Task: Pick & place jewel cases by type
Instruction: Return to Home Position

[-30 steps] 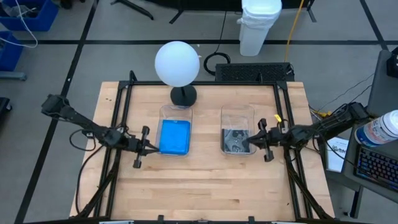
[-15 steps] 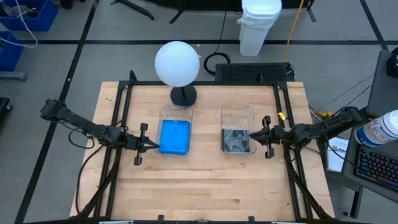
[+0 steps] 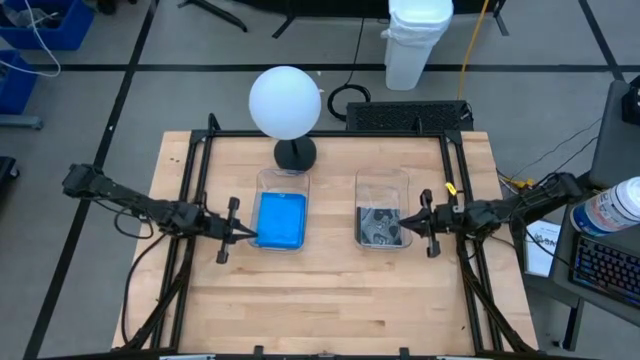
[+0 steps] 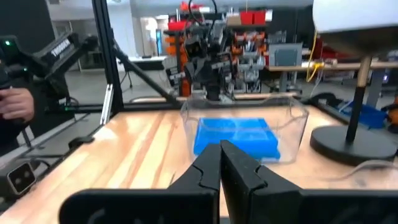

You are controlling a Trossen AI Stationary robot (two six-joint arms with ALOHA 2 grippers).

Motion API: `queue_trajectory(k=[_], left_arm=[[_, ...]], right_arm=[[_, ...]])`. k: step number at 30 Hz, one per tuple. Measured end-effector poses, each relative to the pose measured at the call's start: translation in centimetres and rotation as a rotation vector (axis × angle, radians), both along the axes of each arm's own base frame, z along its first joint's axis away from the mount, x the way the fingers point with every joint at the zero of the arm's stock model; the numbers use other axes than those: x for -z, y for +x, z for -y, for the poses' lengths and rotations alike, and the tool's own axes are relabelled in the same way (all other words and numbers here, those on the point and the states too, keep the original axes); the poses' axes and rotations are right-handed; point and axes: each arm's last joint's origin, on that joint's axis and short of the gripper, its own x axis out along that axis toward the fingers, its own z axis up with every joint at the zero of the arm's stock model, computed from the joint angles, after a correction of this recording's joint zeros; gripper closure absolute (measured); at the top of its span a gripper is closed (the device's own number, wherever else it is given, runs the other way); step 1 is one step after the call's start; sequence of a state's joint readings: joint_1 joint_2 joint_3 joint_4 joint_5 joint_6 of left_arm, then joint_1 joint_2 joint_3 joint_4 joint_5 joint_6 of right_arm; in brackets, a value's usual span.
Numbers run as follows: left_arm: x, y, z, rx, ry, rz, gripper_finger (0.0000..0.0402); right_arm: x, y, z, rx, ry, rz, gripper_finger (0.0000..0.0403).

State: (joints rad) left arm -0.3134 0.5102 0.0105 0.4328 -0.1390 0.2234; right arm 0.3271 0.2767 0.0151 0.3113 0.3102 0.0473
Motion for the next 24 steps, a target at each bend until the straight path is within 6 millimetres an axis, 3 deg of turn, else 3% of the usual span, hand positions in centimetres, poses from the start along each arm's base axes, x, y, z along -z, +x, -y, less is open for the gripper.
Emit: queue_trajectory(k=[6, 11, 14, 24], left_arm=[[0.7, 0.0, 0.0, -0.004, -0.013, -0.076, 0.0399], [1.9, 0.0, -0.3, -0.146, -0.135, -0.202, 0.0390], [2.4, 0.1, -0.6, -0.246, -0.138, -0.240, 0.0394], [0.4, 0.6, 0.2, -0.158, -0.050, -0.020, 0.0395]], right_arm=[[0.5, 0.3, -0.2, -0.018, 0.070, -0.048, 0.0403], [1.0, 0.6, 0.2, 0.137, 0.117, -0.086, 0.0403], [1.1, 0.9, 0.0, 0.136, 0.108, -0.099, 0.0403], [-1.0, 1.5, -0.4, 0.069, 0.065, 0.122, 0.0403]])
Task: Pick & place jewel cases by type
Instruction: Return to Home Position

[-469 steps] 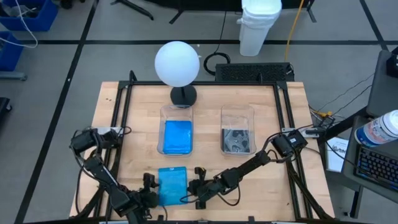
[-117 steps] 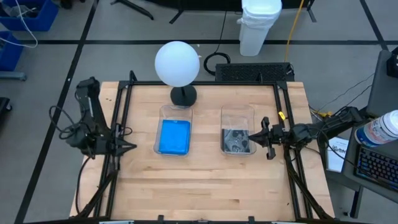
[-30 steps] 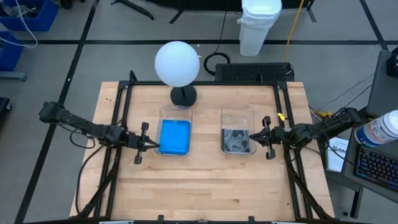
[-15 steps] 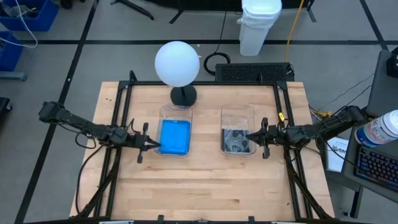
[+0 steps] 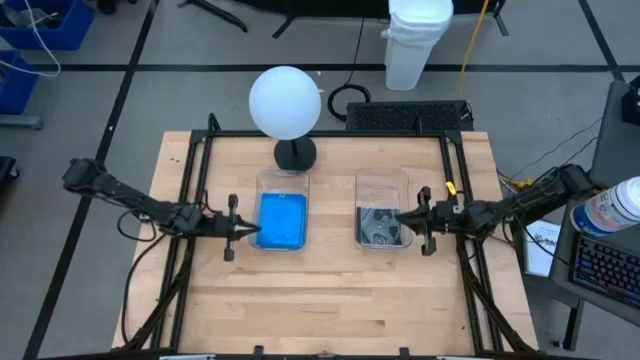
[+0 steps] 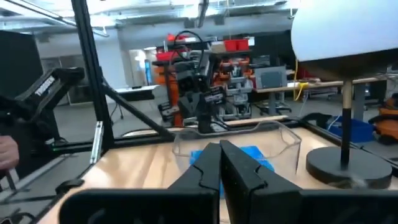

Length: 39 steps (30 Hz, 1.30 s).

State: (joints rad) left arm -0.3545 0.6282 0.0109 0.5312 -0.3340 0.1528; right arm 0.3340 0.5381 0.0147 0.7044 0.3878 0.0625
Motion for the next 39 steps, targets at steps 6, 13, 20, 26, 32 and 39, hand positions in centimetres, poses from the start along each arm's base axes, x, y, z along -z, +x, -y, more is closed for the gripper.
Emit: queue_trajectory(k=[6, 13, 20, 26, 32, 39], left_arm=[[-0.2, -0.2, 0.8, 0.097, 0.055, 0.024, 0.0397], [-2.3, -0.5, 1.2, 0.133, 0.057, 0.081, 0.0398], [-2.6, -2.9, 1.0, 0.202, 0.137, 0.227, 0.0398], [-2.0, -4.0, 0.1, 0.179, 0.111, 0.205, 0.0399], [-1.5, -4.2, -0.1, 0.160, 0.089, 0.146, 0.0400], [-1.5, -4.2, -0.1, 0.174, 0.084, 0.143, 0.0400]], right_arm=[[0.1, -0.2, -0.6, -0.040, -0.039, -0.010, 0.0403], [-1.2, -1.0, -1.4, -0.098, -0.067, 0.116, 0.0403], [-1.4, -1.9, -2.2, -0.036, -0.145, 0.105, 0.0403], [-1.1, -2.3, -2.9, -0.087, -0.212, 0.082, 0.0403], [0.1, -2.3, -3.3, -0.142, -0.196, -0.022, 0.0403], [-0.3, -2.3, -3.3, -0.146, -0.145, 0.013, 0.0403]])
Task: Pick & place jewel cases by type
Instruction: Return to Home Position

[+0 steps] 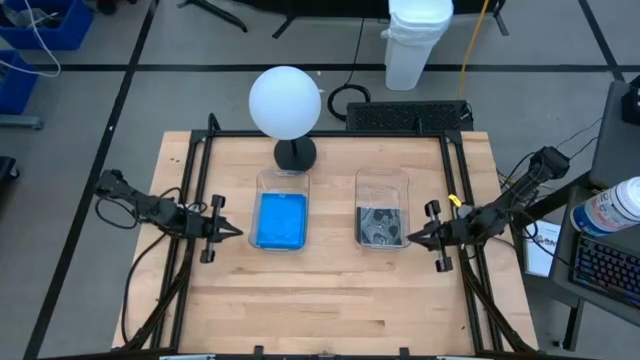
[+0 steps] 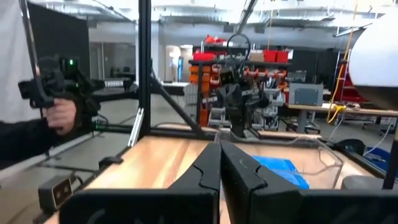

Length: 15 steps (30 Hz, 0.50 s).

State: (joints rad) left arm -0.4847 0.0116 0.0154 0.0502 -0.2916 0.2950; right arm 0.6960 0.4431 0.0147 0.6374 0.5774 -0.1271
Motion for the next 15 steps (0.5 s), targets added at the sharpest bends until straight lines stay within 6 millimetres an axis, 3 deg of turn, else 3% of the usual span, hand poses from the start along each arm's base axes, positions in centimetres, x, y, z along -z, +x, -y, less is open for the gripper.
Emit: queue_trajectory(k=[5, 15], left_arm=[[0.0, 0.0, -0.1, -0.028, -0.028, -0.007, 0.0400], [0.1, 0.2, -0.3, -0.017, -0.029, -0.011, 0.0398]], right_arm=[[-0.8, -0.1, 0.2, 0.023, 0.012, 0.068, 0.0403], [-1.6, -0.1, 1.5, 0.227, -0.085, 0.133, 0.0403]])
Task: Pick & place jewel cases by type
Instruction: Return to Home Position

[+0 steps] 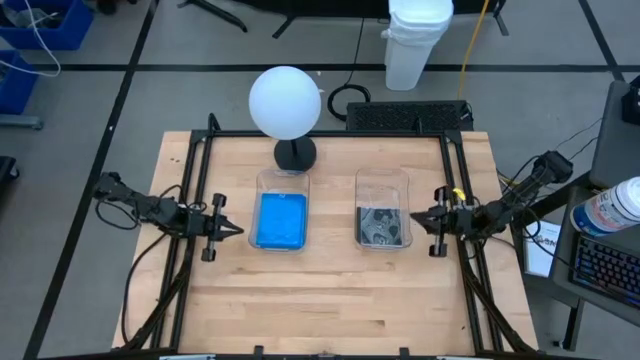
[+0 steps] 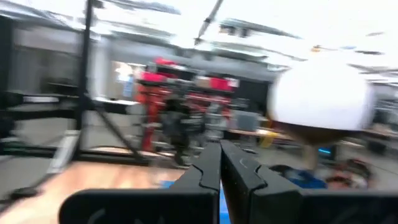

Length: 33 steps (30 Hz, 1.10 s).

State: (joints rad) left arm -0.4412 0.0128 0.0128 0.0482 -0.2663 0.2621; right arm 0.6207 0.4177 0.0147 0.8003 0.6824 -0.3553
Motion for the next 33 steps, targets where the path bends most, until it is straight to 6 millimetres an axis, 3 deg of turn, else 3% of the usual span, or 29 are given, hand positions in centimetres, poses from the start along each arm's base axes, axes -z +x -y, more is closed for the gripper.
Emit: queue_trajectory(k=[4, 15, 18, 33], left_arm=[[0.0, 0.0, -0.1, -0.006, -0.034, -0.008, 0.0399], [0.1, 0.1, -0.1, -0.005, -0.018, -0.009, 0.0399], [0.2, 0.1, 0.0, -0.004, -0.032, -0.026, 0.0398], [0.8, 0.9, -0.9, -0.079, -0.026, -0.096, 0.0397]], right_arm=[[0.0, -0.7, 0.3, 0.098, 0.001, -0.034, 0.0403], [0.9, -2.9, -0.1, -0.221, -0.023, -0.055, 0.0403], [1.0, -2.7, -0.1, -0.263, -0.009, -0.057, 0.0403], [1.7, -1.1, 2.3, -0.110, 0.067, -0.106, 0.0403]])
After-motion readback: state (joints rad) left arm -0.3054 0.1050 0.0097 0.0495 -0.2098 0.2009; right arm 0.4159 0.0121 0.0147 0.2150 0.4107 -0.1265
